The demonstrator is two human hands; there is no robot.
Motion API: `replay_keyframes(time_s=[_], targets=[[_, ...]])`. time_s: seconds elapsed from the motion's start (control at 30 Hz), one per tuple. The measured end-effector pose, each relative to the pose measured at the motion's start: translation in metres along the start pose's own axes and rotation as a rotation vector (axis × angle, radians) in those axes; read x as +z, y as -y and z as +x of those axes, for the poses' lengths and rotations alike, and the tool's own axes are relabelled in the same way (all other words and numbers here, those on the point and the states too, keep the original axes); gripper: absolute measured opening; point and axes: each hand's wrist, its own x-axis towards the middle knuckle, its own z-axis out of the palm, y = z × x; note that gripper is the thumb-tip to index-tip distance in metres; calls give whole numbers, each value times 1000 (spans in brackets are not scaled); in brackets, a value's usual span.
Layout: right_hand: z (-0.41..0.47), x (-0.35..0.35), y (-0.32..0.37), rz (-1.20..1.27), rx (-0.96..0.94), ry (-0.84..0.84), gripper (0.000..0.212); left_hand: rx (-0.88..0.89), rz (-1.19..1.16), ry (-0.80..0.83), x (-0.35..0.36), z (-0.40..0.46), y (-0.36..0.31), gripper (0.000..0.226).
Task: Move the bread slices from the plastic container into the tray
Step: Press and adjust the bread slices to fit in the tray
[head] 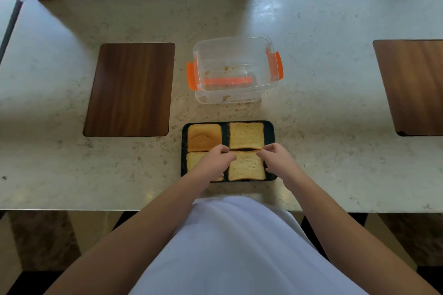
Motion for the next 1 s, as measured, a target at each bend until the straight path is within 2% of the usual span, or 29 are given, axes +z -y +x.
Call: replay_keyframes(time_s=[0.1, 0.27, 0.47, 0.7, 0.83, 1.0], targets=[[6, -2, 9, 4, 15, -11, 60, 12, -16, -22, -1, 6, -15, 55], [10, 1, 19, 32, 67, 22, 69, -12, -13, -15, -3, 10, -34, 60], [13, 5, 21, 24, 69, 27, 70, -46, -31, 18, -3, 11, -44, 59], [16, 0, 17, -1, 45, 13, 67, -62, -84, 41, 2, 12, -47, 45], [17, -6, 15, -8, 34, -5, 67, -43, -83, 64, 6, 11, -49, 28], [17, -8, 12, -31, 37, -16, 66, -41, -87, 76, 9, 9, -51, 29]])
